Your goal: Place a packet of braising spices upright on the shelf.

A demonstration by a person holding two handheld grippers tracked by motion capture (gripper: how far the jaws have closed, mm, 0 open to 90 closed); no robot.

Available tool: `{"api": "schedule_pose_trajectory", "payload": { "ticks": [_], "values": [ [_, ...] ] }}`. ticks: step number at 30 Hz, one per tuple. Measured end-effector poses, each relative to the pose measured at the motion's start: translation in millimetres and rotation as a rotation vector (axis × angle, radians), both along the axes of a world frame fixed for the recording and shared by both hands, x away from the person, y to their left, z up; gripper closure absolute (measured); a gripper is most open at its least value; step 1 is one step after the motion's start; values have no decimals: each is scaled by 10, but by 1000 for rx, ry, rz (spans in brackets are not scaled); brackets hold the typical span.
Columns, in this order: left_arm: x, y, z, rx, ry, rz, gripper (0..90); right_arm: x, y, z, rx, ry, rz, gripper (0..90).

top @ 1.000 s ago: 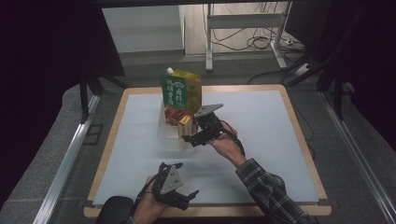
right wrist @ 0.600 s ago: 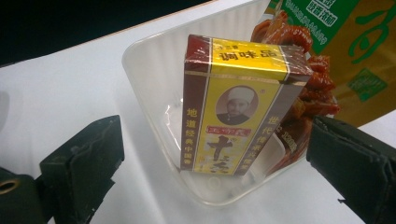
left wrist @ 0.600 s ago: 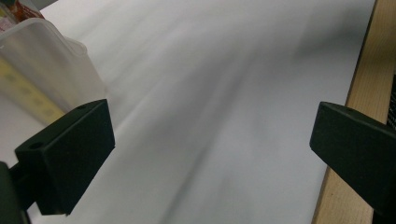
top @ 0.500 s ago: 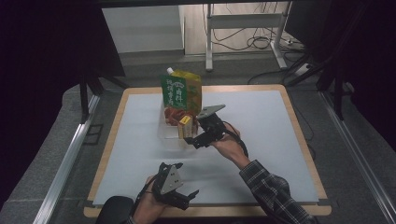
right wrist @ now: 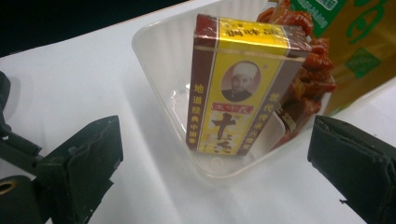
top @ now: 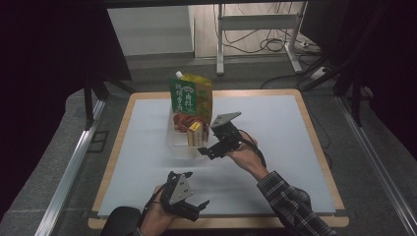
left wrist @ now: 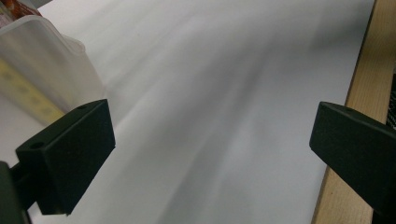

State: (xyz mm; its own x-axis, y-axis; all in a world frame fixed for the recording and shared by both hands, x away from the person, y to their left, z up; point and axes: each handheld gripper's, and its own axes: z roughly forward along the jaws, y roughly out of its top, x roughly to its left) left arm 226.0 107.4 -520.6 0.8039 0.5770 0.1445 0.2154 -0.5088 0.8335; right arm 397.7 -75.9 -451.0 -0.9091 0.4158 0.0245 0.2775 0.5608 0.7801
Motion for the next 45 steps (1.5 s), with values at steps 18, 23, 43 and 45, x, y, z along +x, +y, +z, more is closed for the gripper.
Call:
{"api": "schedule_pose_trajectory", "payload": {
  "ticks": [18,23,43,45],
  "values": [
    [0,-6,-3,3,-2,-2,0,-71,-247,-31,-7,14,-36,30],
    [-2,-12,-7,-3,-1,0,0,-93,-301,-40,-8,14,-38,29],
    [-3,-16,-8,9,-4,-3,0,-218,-511,-107,-36,2,-58,21],
    [-5,-18,-9,9,-4,-5,0,-227,-525,-120,-41,0,-61,21]
  ]
}}
